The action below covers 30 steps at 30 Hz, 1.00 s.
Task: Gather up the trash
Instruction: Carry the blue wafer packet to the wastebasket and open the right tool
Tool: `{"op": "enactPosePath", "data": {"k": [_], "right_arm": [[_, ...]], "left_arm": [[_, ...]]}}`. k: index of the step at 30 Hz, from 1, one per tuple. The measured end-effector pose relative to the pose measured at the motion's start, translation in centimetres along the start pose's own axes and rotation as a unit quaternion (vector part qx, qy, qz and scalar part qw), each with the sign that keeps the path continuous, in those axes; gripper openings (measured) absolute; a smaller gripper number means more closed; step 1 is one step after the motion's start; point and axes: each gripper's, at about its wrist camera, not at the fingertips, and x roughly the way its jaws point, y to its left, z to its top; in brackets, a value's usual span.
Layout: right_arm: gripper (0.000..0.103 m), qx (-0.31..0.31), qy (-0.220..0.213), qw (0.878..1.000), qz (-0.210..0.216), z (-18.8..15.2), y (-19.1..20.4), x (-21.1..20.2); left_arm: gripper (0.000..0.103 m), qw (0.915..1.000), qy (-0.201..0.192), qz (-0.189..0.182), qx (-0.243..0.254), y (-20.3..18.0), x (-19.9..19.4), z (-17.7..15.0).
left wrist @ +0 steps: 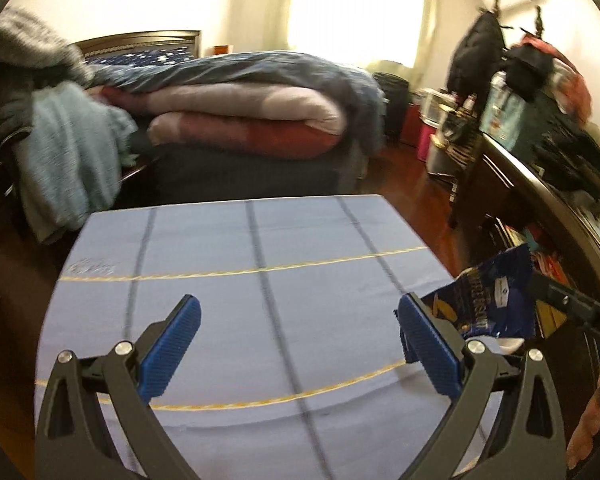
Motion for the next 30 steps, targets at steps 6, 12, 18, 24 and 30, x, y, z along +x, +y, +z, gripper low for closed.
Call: {"op": "enactPosePath", "data": {"k": [6, 12, 18, 24, 30], "right_arm": [[0.001, 0.023, -0.030, 0.998, -0.042, 0.9, -4.7, -2.6], [0.001, 0.049, -0.052, 0.993, -0.090, 1.6, -9.3, -4.1], [0.001, 0.077, -0.061, 0.984, -0.150, 1.9, -14.4, -4.6], [0.001, 0.098, -0.034, 0.974, -0.199, 1.7, -19.2, -1.8], [0.001, 0.102, -0.002, 0.967, -0.232, 1.0, -22.6, 2.7]], "left_arm": [[0.099, 0.9989, 0.004, -0.030, 0.035, -4.8, 1.4, 0.5], [0.099, 0.9961, 0.012, -0.060, 0.064, -9.4, 3.4, 0.7], [0.099, 0.9921, 0.023, -0.090, 0.084, -12.9, 5.4, 0.7], [0.099, 0.9895, 0.035, -0.101, 0.097, -14.5, 6.8, 0.2], [0.099, 0.9911, 0.043, -0.090, 0.087, -13.9, 7.9, 0.3]]}}
